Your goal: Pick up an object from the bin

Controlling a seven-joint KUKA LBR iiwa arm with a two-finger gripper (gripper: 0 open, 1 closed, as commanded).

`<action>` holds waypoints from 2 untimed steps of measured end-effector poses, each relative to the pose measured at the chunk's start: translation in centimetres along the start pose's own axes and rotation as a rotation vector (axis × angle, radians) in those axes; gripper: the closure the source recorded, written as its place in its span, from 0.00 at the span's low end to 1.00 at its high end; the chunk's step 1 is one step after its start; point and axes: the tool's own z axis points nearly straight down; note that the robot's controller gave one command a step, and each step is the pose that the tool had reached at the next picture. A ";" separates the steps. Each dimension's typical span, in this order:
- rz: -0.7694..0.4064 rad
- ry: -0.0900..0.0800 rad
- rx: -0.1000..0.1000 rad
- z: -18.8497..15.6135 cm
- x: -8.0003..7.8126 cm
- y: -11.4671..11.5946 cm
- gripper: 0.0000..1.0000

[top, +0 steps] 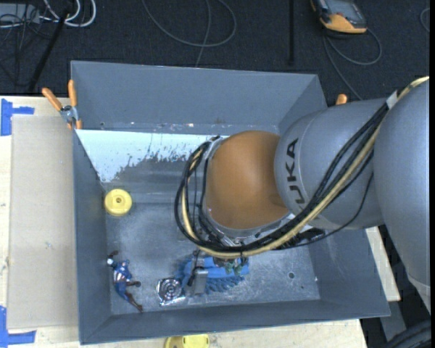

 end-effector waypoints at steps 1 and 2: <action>0.048 -0.008 -0.003 3.2 0.5 -2.0 0.00; -0.024 0.000 0.000 7.5 0.1 -5.9 1.00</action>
Offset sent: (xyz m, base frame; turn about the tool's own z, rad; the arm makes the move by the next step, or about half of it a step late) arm -0.0005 -0.0587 -0.0738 -0.0273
